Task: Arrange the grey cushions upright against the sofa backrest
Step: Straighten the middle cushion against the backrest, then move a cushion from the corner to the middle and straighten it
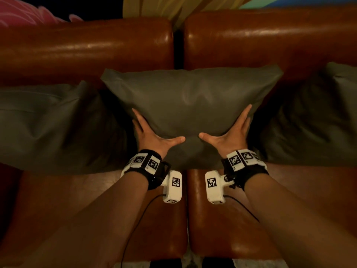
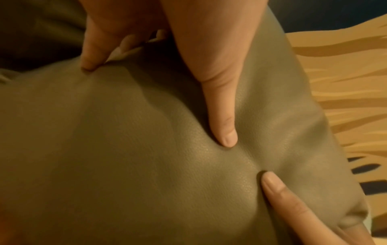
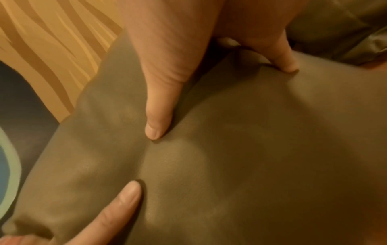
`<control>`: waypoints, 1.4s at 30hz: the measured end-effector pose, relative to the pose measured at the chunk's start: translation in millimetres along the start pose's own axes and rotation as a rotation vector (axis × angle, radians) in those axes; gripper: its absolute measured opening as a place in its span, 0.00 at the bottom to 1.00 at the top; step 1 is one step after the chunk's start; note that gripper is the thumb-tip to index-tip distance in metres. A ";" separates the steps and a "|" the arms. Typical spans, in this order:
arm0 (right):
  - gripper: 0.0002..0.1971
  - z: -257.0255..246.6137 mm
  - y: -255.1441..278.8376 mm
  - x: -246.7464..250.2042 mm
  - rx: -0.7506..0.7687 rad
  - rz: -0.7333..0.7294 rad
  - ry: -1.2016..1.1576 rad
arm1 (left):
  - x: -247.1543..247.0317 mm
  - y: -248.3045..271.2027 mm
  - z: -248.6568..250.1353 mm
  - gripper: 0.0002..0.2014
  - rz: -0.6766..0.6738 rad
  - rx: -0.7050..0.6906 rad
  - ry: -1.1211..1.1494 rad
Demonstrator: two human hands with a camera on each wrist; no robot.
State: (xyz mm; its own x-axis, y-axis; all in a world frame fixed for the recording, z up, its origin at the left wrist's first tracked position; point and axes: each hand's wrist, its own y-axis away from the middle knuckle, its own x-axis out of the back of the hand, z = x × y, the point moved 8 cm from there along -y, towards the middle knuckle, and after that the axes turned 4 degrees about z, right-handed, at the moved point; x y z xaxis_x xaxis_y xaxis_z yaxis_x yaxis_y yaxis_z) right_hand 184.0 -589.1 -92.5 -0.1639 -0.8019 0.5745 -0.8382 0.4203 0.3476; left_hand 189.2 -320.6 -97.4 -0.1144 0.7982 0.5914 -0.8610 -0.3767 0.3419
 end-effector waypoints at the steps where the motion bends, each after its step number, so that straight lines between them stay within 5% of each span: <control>1: 0.80 4.6 2.3 1.6 0.015 -0.007 -0.016 | 3.4 3.7 -1.5 0.81 -0.001 -0.005 0.012; 5: 0.74 21.3 27.3 12.4 0.043 0.000 -0.031 | 28.3 22.3 -8.4 0.72 -0.048 0.009 0.091; 9: 0.69 33.5 72.7 -4.9 -0.018 -0.099 -0.026 | 57.6 36.6 -38.6 0.44 -0.145 0.129 0.098; 11: 0.58 40.2 98.1 -23.6 -0.082 -0.179 -0.013 | 77.5 42.4 -65.9 0.32 -0.166 0.174 -0.012; 14: 0.38 36.3 135.0 -61.9 -0.114 -0.274 0.036 | 115.0 46.3 -112.3 0.26 -0.174 0.241 -0.034; 19: 0.38 -7.2 177.2 -169.9 -0.124 -0.420 0.064 | 209.4 21.5 -206.0 0.18 -0.115 0.358 -0.135; 23: 0.62 -68.0 195.2 -263.2 -0.060 -0.343 -0.178 | 300.2 -16.2 -261.2 0.39 -0.015 0.487 -0.083; 28: 0.82 -131.7 182.4 -311.3 0.121 -0.199 -0.188 | 370.1 -106.1 -255.1 0.82 0.108 0.131 0.143; 32: 0.78 -142.1 166.0 -314.5 0.197 -0.160 -0.141 | 369.8 -146.0 -232.4 0.85 0.034 -0.025 0.169; 37: 0.59 -149.3 171.8 -333.5 0.270 -0.184 -0.049 | 374.2 -141.1 -231.0 0.70 0.036 -0.123 0.273; 42: 0.51 -159.3 197.5 -371.7 0.209 -0.218 -0.167 | 417.1 -160.2 -235.7 0.75 0.050 -0.213 0.297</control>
State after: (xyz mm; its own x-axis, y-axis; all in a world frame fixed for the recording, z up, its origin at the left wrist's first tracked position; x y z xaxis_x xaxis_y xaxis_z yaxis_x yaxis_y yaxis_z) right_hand 162.3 -140.3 -119.3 -0.0377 -0.9288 0.3686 -0.9484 0.1494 0.2796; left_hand 162.5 183.5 -77.6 -0.2707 0.8949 0.3547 -0.9310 -0.3372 0.1401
